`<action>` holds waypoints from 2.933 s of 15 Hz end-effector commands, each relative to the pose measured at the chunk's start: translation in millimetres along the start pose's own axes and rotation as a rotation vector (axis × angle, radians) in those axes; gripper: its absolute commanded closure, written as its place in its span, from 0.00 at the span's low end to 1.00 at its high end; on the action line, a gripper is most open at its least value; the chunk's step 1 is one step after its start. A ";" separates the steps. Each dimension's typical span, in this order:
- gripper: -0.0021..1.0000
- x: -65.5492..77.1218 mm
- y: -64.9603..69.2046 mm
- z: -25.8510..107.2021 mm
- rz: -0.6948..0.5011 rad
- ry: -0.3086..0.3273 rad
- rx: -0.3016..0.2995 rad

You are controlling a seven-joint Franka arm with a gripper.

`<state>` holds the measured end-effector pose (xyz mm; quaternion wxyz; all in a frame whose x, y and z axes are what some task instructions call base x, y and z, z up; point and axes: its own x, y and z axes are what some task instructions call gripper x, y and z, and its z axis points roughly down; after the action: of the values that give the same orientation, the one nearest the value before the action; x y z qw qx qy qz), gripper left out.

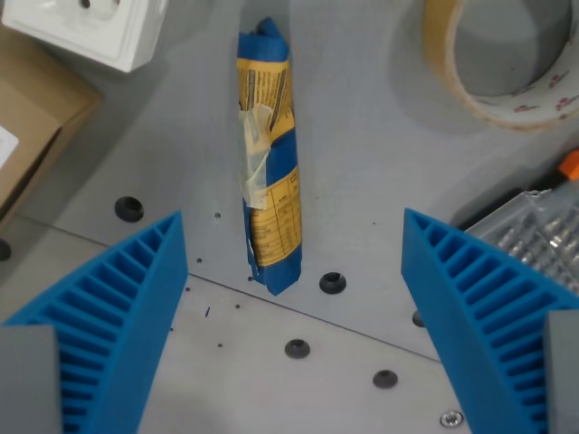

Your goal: Pick up the blue bag

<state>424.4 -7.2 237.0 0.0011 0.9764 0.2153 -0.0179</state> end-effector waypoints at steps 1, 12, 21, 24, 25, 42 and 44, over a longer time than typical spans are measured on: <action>0.00 -2.7 -6.5 17.7 -0.069 0.092 -0.067; 0.00 -7.5 -12.5 55.3 -0.092 0.086 -0.069; 0.00 -3.0 -20.0 79.3 -0.095 0.080 -0.077; 0.00 2.6 -18.6 84.0 -0.084 0.061 -0.066; 0.00 3.3 -17.9 85.1 -0.082 0.055 -0.063; 1.00 6.4 -15.9 112.9 -0.084 0.048 -0.063; 1.00 6.4 -15.9 112.9 -0.084 0.048 -0.063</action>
<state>416.8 8.1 121.4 0.0048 0.9683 0.2499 -0.0031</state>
